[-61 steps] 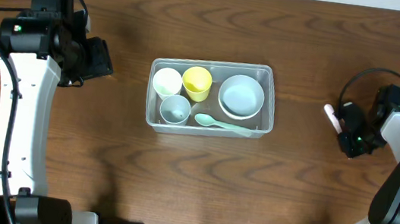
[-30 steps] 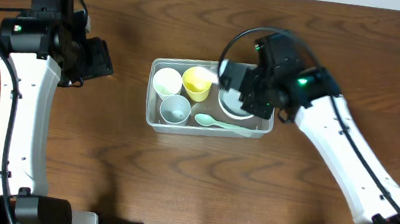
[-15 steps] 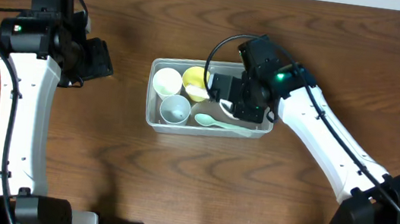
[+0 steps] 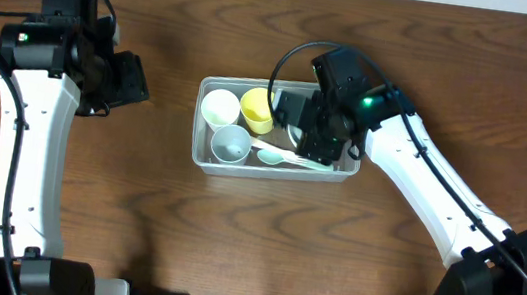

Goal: Pack container

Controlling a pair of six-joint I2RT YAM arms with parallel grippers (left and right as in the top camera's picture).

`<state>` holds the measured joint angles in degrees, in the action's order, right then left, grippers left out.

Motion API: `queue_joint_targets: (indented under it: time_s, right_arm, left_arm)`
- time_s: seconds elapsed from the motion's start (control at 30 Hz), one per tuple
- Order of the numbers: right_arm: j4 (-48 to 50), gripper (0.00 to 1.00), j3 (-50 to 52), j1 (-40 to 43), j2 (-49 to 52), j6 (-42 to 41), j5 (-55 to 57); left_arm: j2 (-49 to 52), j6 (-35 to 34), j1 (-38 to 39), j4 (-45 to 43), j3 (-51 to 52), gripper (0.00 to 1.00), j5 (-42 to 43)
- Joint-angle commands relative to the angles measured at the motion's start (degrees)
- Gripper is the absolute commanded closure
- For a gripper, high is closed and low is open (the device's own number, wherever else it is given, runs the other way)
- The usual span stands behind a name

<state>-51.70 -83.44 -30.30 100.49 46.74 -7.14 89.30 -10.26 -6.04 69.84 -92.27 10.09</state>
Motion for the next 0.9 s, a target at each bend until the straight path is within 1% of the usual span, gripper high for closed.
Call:
queue_joint_targets:
  time_s: [0.0,0.17,0.23,0.27,0.33,0.37,0.47,0.6,0.8,0.87]
  right_arm:
    - [4.07,0.23,0.20,0.81,-0.28,-13.38,1.16]
    - [11.76,0.18,0.20,6.56,-3.67,-30.14,4.87]
    - [14.01,0.08,0.17,10.64,-5.38,-36.81,5.57]
    - [14.97,0.02,0.17,13.09,-6.03,-40.22,5.55]
    - [15.96,0.01,0.20,17.51,-6.54,-44.87,5.35]
    - [16.00,0.01,0.20,19.41,-6.54,-46.01,5.16]
    - [15.43,0.01,0.20,24.13,-6.29,-46.97,5.09]
    - [14.25,0.01,0.20,27.74,-6.29,-46.95,2.27]
    - [12.48,0.01,0.20,28.65,-6.32,-47.01,2.60]
    - [11.56,0.01,0.20,28.59,-6.51,-48.50,2.58]
  left_arm:
    - [0.57,2.58,0.13,0.15,0.20,0.39,-0.63]
    - [0.57,7.32,2.49,-1.20,0.17,0.39,-0.66]
    - [0.57,9.84,4.28,-2.64,0.17,0.39,-0.66]
    - [0.57,11.13,5.14,-3.43,0.17,0.29,-0.68]
    - [0.57,13.27,6.86,-5.49,0.17,0.19,-0.76]
    - [0.59,13.29,7.76,-6.84,0.17,0.13,-1.88]
    - [0.63,13.22,9.40,-9.55,0.17,0.02,-6.49]
    - [0.63,13.25,9.62,-10.58,0.17,0.02,-6.91]
    - [0.61,13.27,9.60,-11.47,0.17,0.02,-6.97]
    - [0.50,13.29,9.60,-10.49,0.17,0.02,-7.15]
